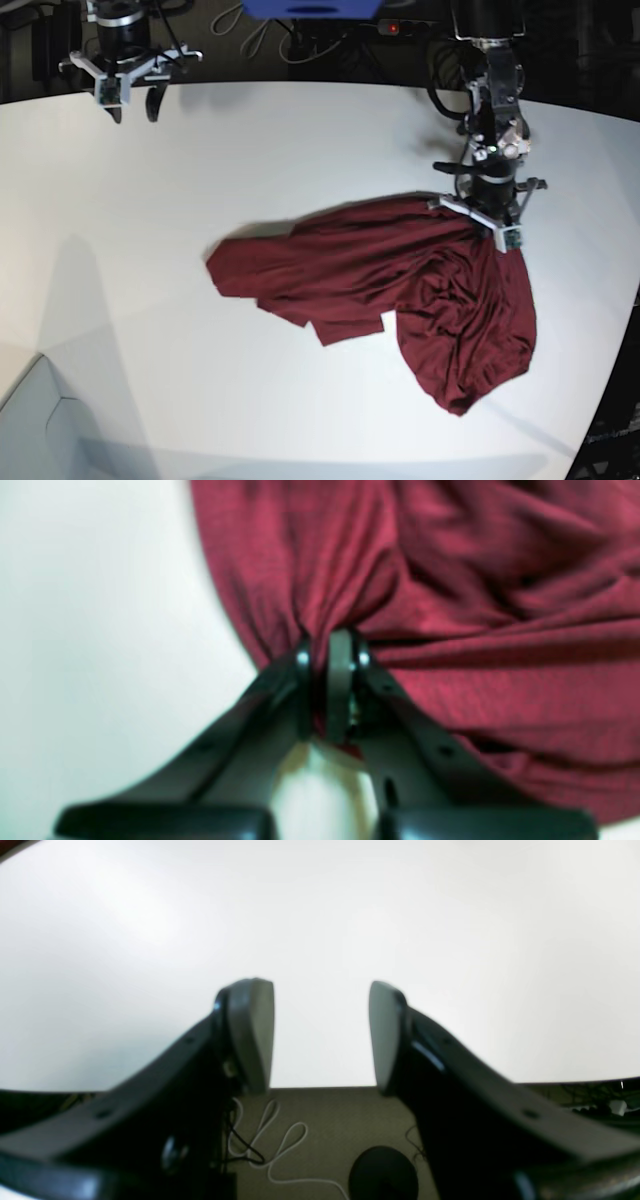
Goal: Layout the t-shirt on the table in an organized manner, then fold the t-shirt properly
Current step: 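Lift the grasped shirt with the left gripper and drag it across the table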
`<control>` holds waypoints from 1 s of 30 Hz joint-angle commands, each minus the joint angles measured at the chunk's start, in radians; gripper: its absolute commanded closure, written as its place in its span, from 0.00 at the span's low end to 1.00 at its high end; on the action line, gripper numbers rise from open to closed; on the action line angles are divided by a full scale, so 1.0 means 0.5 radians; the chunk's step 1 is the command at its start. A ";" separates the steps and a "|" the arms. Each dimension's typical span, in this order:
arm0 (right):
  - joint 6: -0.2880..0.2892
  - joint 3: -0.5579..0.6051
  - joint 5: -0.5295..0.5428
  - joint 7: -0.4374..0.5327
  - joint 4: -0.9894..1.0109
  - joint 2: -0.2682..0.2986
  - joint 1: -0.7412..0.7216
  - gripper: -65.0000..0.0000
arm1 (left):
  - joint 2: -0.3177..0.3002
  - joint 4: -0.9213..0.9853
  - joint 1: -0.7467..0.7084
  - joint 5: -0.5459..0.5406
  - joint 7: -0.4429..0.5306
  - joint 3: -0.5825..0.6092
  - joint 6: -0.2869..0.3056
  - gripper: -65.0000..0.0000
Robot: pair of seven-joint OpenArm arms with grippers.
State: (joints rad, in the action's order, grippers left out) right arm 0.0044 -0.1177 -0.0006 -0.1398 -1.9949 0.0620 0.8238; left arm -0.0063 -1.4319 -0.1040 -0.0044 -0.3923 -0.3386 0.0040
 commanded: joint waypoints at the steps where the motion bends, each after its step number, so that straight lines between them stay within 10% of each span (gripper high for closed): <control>1: 0.002 -0.009 0.000 0.045 -0.029 0.003 0.017 0.53 | -0.013 -0.108 -0.018 0.004 0.050 -0.067 -0.016 0.95; 18: 0.002 0.010 0.000 0.057 -0.035 0.003 -0.063 0.53 | -0.265 -0.151 -0.021 0.004 0.053 -0.503 -0.013 0.98; 26: 0.002 0.037 0.000 0.054 -0.035 0.003 -0.063 0.53 | -0.176 -0.182 0.019 -0.069 0.056 -0.635 -0.013 0.46; 30: 0.002 0.047 0.000 0.048 -0.032 0.003 -0.063 0.53 | -0.182 -0.262 0.071 -0.312 0.050 -0.770 -0.013 0.42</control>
State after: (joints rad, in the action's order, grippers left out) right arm 0.0044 -0.0921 -0.0006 -0.1383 -1.9945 0.0608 0.7818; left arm -0.0788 -1.5394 -0.0834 -0.1696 -0.3992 -0.7216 0.0025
